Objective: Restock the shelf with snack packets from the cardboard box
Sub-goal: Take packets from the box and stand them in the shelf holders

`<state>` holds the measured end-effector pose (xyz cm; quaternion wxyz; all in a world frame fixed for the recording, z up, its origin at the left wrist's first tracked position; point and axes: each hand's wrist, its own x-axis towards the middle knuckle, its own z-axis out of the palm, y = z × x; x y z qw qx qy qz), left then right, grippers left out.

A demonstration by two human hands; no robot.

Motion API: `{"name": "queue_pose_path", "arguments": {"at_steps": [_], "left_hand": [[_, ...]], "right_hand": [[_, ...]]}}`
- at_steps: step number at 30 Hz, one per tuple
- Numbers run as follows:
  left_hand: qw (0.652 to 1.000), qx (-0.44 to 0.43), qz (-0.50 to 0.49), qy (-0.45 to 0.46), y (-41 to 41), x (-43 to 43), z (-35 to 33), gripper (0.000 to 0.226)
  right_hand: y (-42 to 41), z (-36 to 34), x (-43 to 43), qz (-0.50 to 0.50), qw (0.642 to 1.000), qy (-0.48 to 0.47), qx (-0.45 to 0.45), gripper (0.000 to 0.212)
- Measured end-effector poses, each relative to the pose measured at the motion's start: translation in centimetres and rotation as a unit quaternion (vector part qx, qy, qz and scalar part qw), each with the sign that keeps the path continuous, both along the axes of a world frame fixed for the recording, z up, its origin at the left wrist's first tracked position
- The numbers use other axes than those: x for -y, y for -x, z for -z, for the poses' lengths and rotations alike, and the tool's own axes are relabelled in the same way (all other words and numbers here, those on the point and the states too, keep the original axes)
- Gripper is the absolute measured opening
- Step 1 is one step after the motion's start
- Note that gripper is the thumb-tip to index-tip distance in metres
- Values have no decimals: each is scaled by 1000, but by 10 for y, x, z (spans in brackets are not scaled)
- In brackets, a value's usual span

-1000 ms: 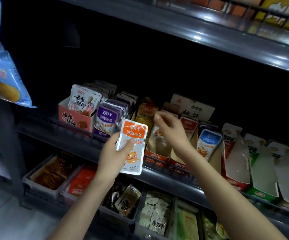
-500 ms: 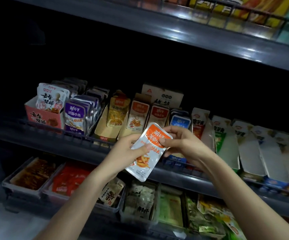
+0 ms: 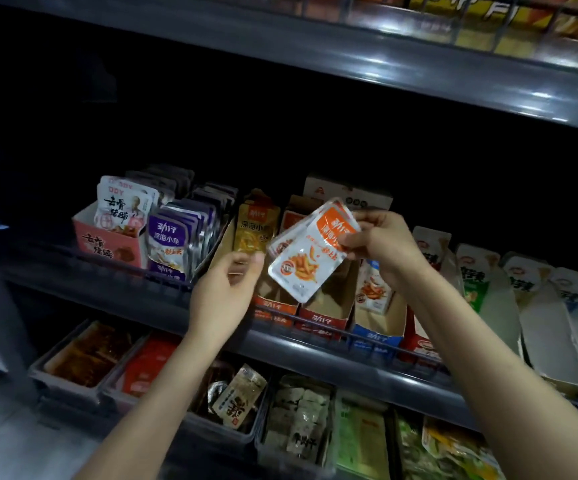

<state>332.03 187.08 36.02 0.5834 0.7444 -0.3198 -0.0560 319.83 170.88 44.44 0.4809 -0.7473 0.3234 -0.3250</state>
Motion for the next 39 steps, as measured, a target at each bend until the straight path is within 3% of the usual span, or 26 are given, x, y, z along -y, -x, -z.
{"name": "queue_pose_path", "arguments": {"at_steps": [3,6,10,18,23,26,31,39], "left_hand": [[987,128,-57,-75,-12,4,18,40],[970,192,-73,-126,-14,11,29,48],[953,229,-98,-173,-14,19,35,57],[949,257,-99,-151,-15,25,46,52],[949,268,-100,-131,-14,22,50,56],[952,263,-103,-119,-14,21,50,56],[951,269,-111,-102,-15,25,54,51],[946,286,-115,-97,-16,27,57,49]], "right_hand": [[-24,1,10,41,999,7,-25,12],[-43,6,18,77,993,45,-71,3],[-56,16,24,102,976,140,-135,22],[-72,33,26,63,960,191,-193,23],[-72,45,25,54,906,312,-283,29],[-73,46,25,37,889,352,-290,33],[-77,41,28,39,885,332,-323,39],[-90,43,39,72,903,280,-316,27]]}}
